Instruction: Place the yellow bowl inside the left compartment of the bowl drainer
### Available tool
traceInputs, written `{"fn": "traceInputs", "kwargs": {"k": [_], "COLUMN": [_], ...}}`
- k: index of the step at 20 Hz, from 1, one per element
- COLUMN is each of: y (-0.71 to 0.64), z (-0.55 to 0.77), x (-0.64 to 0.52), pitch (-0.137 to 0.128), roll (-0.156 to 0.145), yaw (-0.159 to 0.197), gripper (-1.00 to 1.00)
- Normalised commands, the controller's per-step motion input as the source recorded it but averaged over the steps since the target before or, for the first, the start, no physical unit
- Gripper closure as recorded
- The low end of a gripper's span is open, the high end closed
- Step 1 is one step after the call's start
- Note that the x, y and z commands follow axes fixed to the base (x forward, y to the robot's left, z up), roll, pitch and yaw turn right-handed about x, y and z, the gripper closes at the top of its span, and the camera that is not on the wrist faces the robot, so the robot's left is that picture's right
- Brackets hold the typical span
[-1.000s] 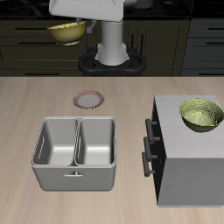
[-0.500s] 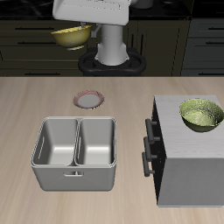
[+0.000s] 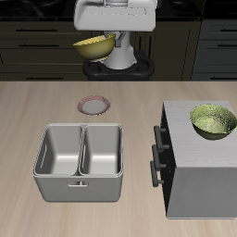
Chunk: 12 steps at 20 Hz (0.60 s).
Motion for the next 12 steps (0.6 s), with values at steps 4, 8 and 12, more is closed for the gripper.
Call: {"fn": "traceInputs", "kwargs": {"k": [4,8,12], "y": [0.19,0.04,-0.03], "z": [-0.11,-0.13,-0.23], "x": [0.27,0.14,0.19], "pitch": [0.011,0.007,0.026], "roll": [0.012,-0.001,-0.013], "yaw": [0.016,0.018,-0.002], "gripper": [1.0,1.0,1.0]}}
